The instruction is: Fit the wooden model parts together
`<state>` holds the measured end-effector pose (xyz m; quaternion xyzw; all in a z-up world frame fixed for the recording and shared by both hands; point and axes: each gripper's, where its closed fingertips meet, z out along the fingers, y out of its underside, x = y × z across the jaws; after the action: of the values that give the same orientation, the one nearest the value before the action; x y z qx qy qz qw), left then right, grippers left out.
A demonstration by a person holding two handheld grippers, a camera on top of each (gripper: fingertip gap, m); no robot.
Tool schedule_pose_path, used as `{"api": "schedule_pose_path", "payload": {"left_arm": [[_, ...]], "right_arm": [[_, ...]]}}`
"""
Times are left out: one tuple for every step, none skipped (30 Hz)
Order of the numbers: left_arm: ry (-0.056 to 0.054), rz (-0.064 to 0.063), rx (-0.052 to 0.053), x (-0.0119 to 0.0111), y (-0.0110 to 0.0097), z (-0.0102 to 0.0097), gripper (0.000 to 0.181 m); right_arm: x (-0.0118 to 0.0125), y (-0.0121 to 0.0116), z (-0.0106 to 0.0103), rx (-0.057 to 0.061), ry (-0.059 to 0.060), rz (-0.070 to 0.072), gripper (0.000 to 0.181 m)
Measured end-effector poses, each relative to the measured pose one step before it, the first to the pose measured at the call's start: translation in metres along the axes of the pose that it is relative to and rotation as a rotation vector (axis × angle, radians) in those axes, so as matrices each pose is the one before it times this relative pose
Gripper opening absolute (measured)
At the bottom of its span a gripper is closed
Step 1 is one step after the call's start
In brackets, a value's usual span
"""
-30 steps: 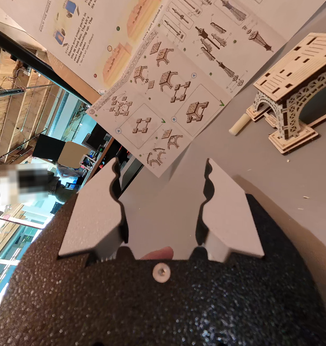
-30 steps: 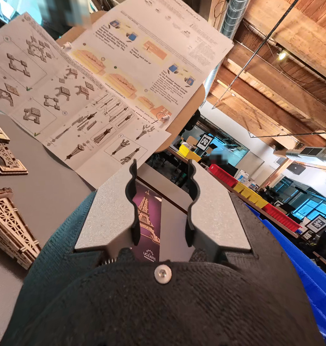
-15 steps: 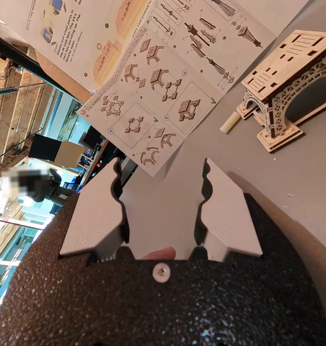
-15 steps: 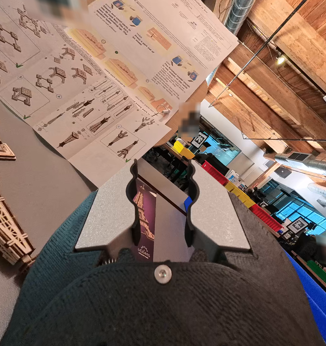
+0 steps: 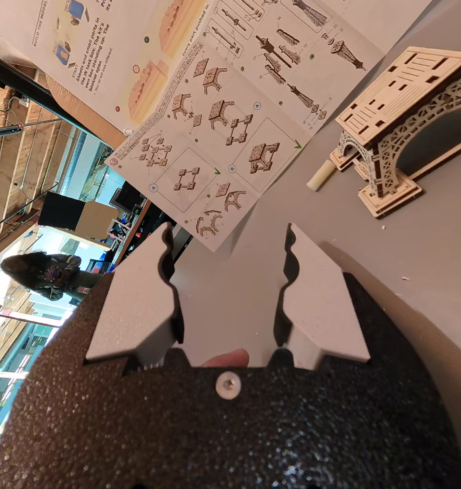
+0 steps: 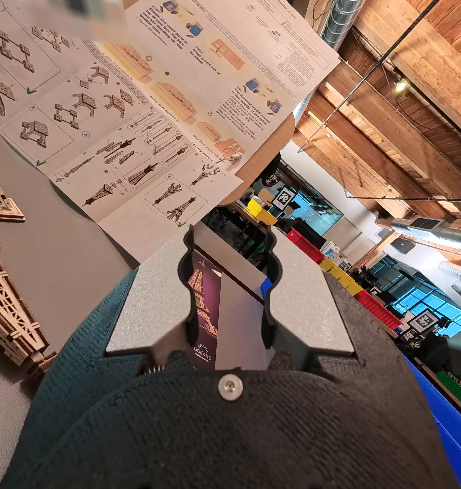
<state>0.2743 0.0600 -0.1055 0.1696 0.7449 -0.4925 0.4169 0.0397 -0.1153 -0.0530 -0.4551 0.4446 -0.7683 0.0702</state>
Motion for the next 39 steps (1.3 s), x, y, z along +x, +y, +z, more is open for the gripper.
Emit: {"api": "schedule_pose_path", "payload": {"left_arm": [[0.0018,0.0006,-0.0017,0.00066,0.00035,0.00031,0.082],[0.0038,-0.0010,-0.0028,0.00087,0.00053,0.00040,0.082],[0.0045,-0.0021,-0.0029,0.00083,0.00049,0.00040,0.082],[0.0020,-0.0017,-0.0001,0.00043,0.00010,0.00014,0.082],[0.0008,-0.0005,0.0017,0.00027,-0.00020,0.00001,0.082],[0.0020,0.0003,-0.0001,0.00041,-0.00004,0.00005,0.082],[0.0007,0.0010,-0.0010,0.00017,-0.00008,0.00001,0.082],[-0.0011,0.0018,0.0016,-0.00013,-0.00049,-0.00018,0.082],[0.0006,0.0019,0.0026,0.00014,-0.00065,-0.00024,0.082],[0.0012,0.0011,0.0016,0.00016,-0.00057,-0.00019,0.082],[-0.0013,0.0008,0.0012,-0.00046,-0.00044,-0.00026,0.082],[-0.0007,0.0013,0.0016,-0.00025,-0.00039,-0.00019,0.082],[-0.0006,0.0009,0.0013,-0.00036,-0.00046,-0.00024,0.082],[-0.0010,0.0013,0.0010,-0.00060,-0.00041,-0.00024,0.081],[-0.0012,0.0028,0.0013,-0.00054,-0.00048,-0.00038,0.081],[-0.0022,0.0044,0.0021,-0.00075,-0.00079,-0.00042,0.081],[-0.0023,0.0054,0.0032,-0.00074,-0.00103,-0.00052,0.080],[-0.0022,0.0056,0.0038,-0.00052,-0.00106,-0.00049,0.079],[-0.0027,0.0043,0.0040,-0.00047,-0.00102,-0.00033,0.079],[-0.0001,0.0031,0.0034,0.00020,-0.00093,-0.00029,0.078],[0.0016,0.0016,0.0019,0.00051,-0.00071,-0.00026,0.078],[0.0014,0.0007,0.0028,0.00047,-0.00094,-0.00012,0.078],[0.0031,0.0015,0.0038,0.00082,-0.00107,-0.00030,0.077],[0.0028,0.0023,0.0029,0.00072,-0.00111,-0.00033,0.077],[-0.0007,0.0028,0.0039,-0.00014,-0.00127,-0.00044,0.077],[0.0006,0.0034,0.0067,-0.00035,-0.00187,-0.00085,0.077],[0.0011,0.0010,0.0094,-0.00074,-0.00250,-0.00112,0.076],[-0.0019,-0.0034,0.0140,-0.00142,-0.00324,-0.00142,0.075],[-0.0013,-0.0070,0.0179,-0.00165,-0.00392,-0.00177,0.074],[0.0022,-0.0084,0.0206,-0.00120,-0.00450,-0.00180,0.072],[0.0008,-0.0075,0.0209,-0.00119,-0.00473,-0.00195,0.071],[0.0016,-0.0040,0.0201,-0.00093,-0.00471,-0.00191,0.068],[0.0051,0.0016,0.0184,-0.00007,-0.00453,-0.00188,0.065],[0.0015,0.0047,0.0170,-0.00036,-0.00432,-0.00166,0.062],[0.0030,0.0066,0.0159,-0.00008,-0.00433,-0.00166,0.059],[0.0095,0.0077,0.0137,0.00084,-0.00403,-0.00168,0.056],[0.0083,0.0067,0.0124,0.00079,-0.00397,-0.00145,0.052],[0.0033,0.0040,0.0115,0.00012,-0.00398,-0.00150,0.049],[0.0072,0.0034,0.0097,0.00069,-0.00392,-0.00152,0.047]], "right_arm": [[-0.00047,0.00023,0.00009,-0.0013,-0.0014,-0.0028,0.053],[-0.00018,-0.00006,0.00002,0.0003,-0.0006,-0.0011,0.053],[-0.00031,-0.00019,-0.00013,0.0013,-0.0016,-0.0003,0.053],[-0.00042,-0.00031,-0.00016,0.0017,-0.0025,-0.0012,0.052],[-0.00022,-0.00001,0.00001,0.0005,-0.0011,-0.0023,0.052],[0.00043,0.00035,0.00009,-0.0013,0.0023,-0.0018,0.052],[0.00026,0.00022,-0.00001,-0.0011,0.0008,0.0011,0.052],[0.00033,-0.00008,-0.00010,0.0005,0.0014,0.0005,0.052],[0.00007,-0.00021,-0.00028,0.0012,0.0007,-0.0010,0.052],[-0.00033,-0.00016,-0.00002,0.0006,-0.0014,-0.0012,0.052],[-0.00041,-0.00001,0.00004,-0.0004,-0.0015,-0.0029,0.052],[-0.00017,0.00007,0.00015,-0.0008,0.0003,-0.0027,0.052],[-0.00027,0.00028,0.00004,-0.0011,-0.0020,0.0012,0.052],[0.00027,0.00024,-0.00002,-0.0012,0.0011,0.0016,0.052],[0.00029,0.00000,-0.00011,0.0006,0.0008,0.0015,0.052],[-0.00029,0.00010,0.00004,-0.0003,-0.0019,0.0010,0.052],[-0.00037,0.00013,0.00014,-0.0011,-0.0015,-0.0012,0.052],[-0.00029,0.00010,0.00008,-0.0008,-0.0009,-0.0027,0.051],[-0.00022,0.00024,0.00016,-0.0015,-0.0003,-0.0026,0.051],[0.00002,0.00021,0.00014,-0.0009,-0.0002,0.0000,0.051],[-0.00008,0.00023,0.00031,-0.0002,-0.0011,0.0009,0.051],[0.00000,0.00030,0.00027,-0.0007,-0.0003,-0.0010,0.050],[0.00033,0.00010,0.00004,-0.0003,0.0016,-0.0008,0.050],[-0.00018,0.00000,0.00003,0.0007,-0.0016,0.0008,0.050],[-0.00096,-0.00016,0.00012,0.0007,-0.0048,-0.0017,0.050],[-0.00077,-0.00002,0.00018,-0.0004,-0.0026,-0.0049,0.050],[-0.00094,-0.00024,0.00005,0.0005,-0.0034,-0.0048,0.050],[-0.00109,-0.00037,0.00012,0.0016,-0.0047,-0.0026,0.050],[-0.00057,-0.00018,0.00012,0.0004,-0.0029,0.0000,0.050],[-0.00020,-0.00003,0.00006,0.0011,-0.0031,0.0031,0.050],[-0.00033,-0.00001,0.00013,0.0013,-0.0031,0.0032,0.049],[-0.00029,-0.00015,0.00002,0.0014,-0.0029,0.0016,0.048],[-0.00047,-0.00019,0.00000,0.0009,-0.0031,-0.0001,0.048],[-0.00046,-0.00032,-0.00002,0.0014,-0.0027,-0.0002,0.047],[-0.00043,-0.00041,-0.00013,0.0018,-0.0019,0.0007,0.046],[-0.00082,-0.00063,-0.00020,0.0025,-0.0043,0.0001,0.045],[-0.00077,-0.00053,-0.00014,0.0027,-0.0036,-0.0019,0.044],[-0.00001,-0.00037,-0.00010,0.0008,0.0003,-0.0006,0.043],[-0.00022,-0.00010,0.00003,0.0002,-0.0017,0.0007,0.043]]}}
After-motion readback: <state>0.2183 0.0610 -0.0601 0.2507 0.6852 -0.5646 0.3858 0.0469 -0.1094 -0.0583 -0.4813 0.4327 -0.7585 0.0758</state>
